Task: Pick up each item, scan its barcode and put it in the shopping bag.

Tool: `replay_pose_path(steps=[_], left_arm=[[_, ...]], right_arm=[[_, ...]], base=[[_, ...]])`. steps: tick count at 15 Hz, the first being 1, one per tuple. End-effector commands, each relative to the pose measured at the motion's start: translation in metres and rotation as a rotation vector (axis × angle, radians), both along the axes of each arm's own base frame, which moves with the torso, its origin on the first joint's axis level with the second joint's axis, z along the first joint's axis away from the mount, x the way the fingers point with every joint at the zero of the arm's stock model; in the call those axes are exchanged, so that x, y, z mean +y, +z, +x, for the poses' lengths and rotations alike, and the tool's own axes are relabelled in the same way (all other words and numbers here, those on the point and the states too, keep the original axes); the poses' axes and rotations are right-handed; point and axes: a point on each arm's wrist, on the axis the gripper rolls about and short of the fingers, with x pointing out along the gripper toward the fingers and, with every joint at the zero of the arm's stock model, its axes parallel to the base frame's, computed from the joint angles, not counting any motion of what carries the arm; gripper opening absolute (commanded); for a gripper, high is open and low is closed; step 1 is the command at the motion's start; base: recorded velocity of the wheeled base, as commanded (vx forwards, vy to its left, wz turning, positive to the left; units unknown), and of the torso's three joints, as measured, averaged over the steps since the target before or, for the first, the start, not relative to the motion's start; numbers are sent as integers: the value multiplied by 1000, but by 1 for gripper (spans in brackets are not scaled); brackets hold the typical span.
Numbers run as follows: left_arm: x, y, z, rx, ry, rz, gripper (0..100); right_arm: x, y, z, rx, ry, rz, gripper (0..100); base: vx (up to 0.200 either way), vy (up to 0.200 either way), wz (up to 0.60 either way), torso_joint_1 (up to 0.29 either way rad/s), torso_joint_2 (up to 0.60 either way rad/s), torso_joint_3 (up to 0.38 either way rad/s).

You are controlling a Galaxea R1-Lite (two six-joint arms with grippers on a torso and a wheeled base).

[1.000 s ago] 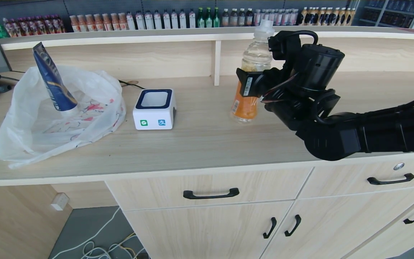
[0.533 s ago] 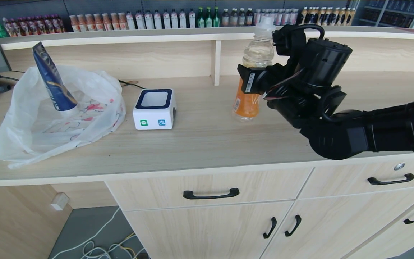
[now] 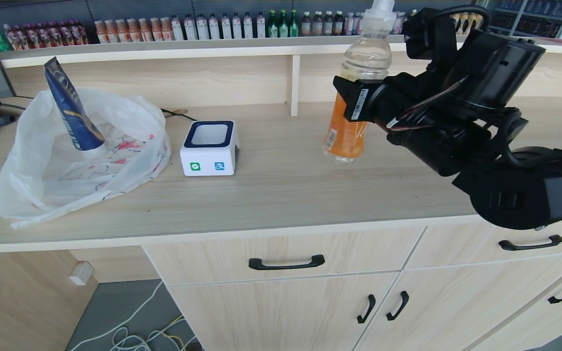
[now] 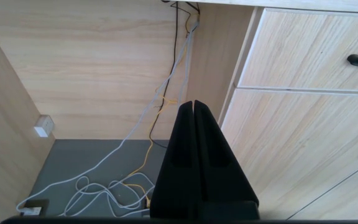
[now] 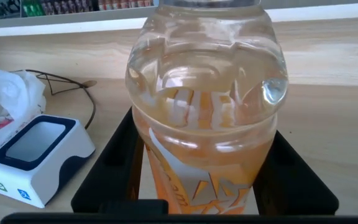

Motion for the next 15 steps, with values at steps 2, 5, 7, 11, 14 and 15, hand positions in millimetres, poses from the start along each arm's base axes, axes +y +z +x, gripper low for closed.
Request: replay_pose_path(steps=[2,5,7,11,14,15], left_arm=[[0,0,0,0,0,0,0],[0,0,0,0,0,0,0],[0,0,0,0,0,0,0],[0,0,0,0,0,0,0],[0,0,0,0,0,0,0],[0,0,0,0,0,0,0]], right_arm=[[-18,9,-42,-4,25,3,0],[-27,4,-71,-7,54,0,0],[-34,-1,-93,-9,83,-1,0],[-59,-26,-132,19,105,-27,0],[-69,-33,-145,8,115,-23,0],[-69,-31,-146,-12,144,-13,0]], base=[[0,0,0,0,0,0],[0,0,0,0,0,0],[0,0,0,0,0,0],[0,0,0,0,0,0],[0,0,0,0,0,0],[0,0,0,0,0,0]])
